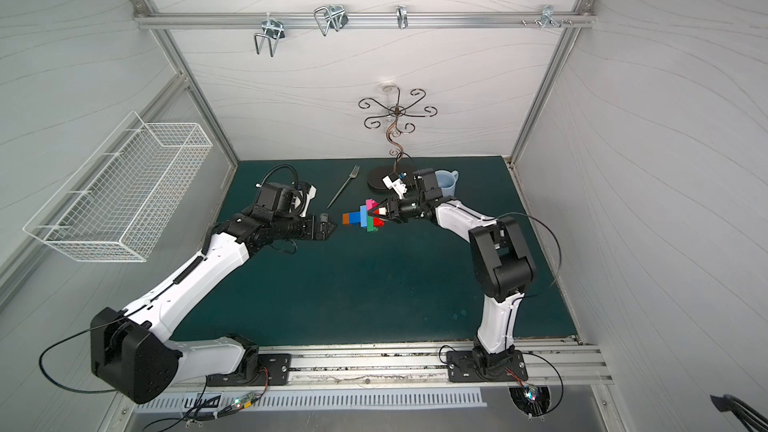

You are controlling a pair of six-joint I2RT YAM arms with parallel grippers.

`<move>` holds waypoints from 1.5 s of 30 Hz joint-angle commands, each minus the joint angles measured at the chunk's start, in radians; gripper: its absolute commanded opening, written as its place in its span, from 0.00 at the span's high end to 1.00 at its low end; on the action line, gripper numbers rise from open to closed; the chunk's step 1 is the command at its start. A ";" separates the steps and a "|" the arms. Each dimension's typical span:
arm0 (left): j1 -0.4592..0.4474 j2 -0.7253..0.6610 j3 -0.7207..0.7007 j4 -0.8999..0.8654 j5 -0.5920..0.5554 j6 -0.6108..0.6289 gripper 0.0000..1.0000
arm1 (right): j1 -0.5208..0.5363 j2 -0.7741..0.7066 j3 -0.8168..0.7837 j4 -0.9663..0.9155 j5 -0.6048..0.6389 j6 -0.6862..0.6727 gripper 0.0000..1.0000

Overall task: Assemble a spoon with lego
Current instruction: Pick up the lego brick from the center of the board, then place the lego brick at the center of the board.

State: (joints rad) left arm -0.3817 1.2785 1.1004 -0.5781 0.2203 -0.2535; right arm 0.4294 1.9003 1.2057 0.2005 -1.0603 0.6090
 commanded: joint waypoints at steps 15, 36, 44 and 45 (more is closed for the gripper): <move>0.017 0.018 0.063 -0.085 -0.021 -0.012 0.00 | 0.061 0.441 0.035 1.081 -0.167 0.658 0.65; 0.020 0.006 -0.006 -0.055 -0.030 -0.012 0.00 | 0.108 0.542 0.094 0.706 -0.176 0.397 0.58; 0.024 0.030 -0.014 -0.027 -0.011 -0.012 0.00 | 0.101 0.527 0.130 0.347 -0.110 0.225 0.37; 0.026 0.036 -0.014 -0.025 -0.010 -0.011 0.00 | 0.099 0.517 0.135 0.277 -0.101 0.181 0.33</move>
State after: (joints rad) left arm -0.3630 1.2991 1.0801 -0.6525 0.1989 -0.2638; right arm 0.5308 2.4050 1.3384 0.7647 -1.2194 0.9615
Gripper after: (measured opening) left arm 0.995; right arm 0.648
